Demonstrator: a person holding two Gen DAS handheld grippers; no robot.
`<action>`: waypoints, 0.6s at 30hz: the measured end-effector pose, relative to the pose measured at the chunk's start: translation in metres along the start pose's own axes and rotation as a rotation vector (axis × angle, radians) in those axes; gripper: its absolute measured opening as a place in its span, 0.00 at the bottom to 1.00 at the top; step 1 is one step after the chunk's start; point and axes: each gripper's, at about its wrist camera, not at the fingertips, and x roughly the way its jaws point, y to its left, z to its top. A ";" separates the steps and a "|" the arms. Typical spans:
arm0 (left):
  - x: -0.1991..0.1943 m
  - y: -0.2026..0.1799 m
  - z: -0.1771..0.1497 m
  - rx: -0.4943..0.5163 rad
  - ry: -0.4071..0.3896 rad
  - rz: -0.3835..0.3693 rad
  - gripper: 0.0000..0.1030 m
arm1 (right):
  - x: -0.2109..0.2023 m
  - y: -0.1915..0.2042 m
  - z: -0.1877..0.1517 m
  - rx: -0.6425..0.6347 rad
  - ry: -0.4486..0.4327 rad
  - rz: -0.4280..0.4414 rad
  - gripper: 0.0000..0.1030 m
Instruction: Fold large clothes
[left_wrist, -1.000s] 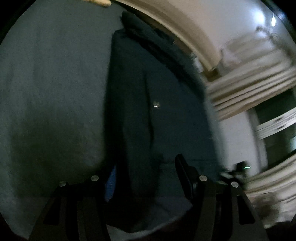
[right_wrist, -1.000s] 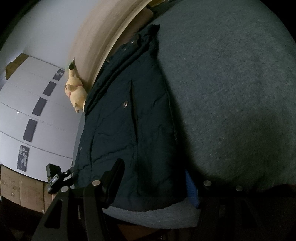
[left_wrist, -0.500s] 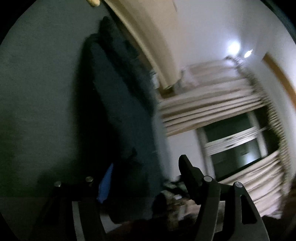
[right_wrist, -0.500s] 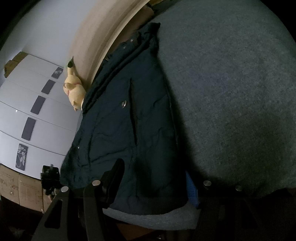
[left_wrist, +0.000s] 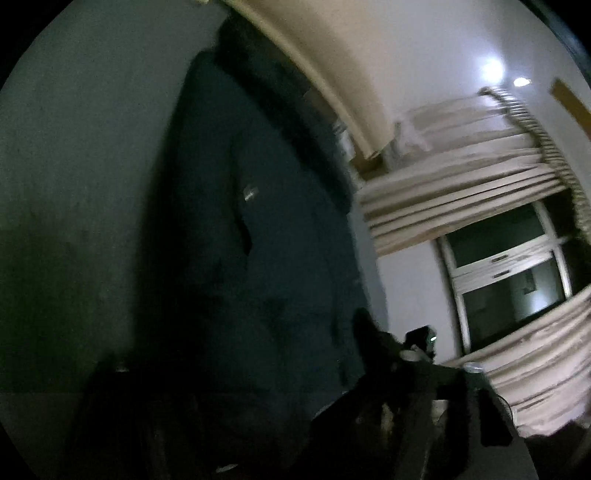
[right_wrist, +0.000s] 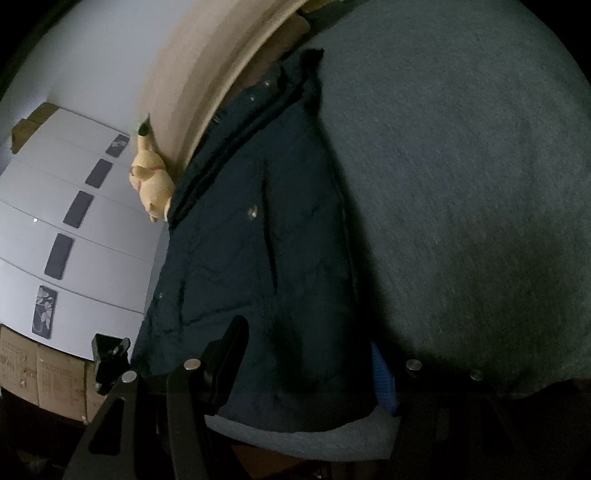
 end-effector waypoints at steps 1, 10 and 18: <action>-0.003 0.002 0.000 -0.007 -0.011 0.012 0.20 | -0.003 -0.001 0.001 0.003 -0.011 0.009 0.62; -0.006 0.028 -0.016 -0.065 -0.008 0.165 0.16 | 0.002 -0.008 0.010 0.030 -0.004 0.032 0.58; -0.013 0.018 -0.023 0.020 -0.005 0.278 0.12 | 0.016 0.001 0.006 -0.016 0.057 0.062 0.12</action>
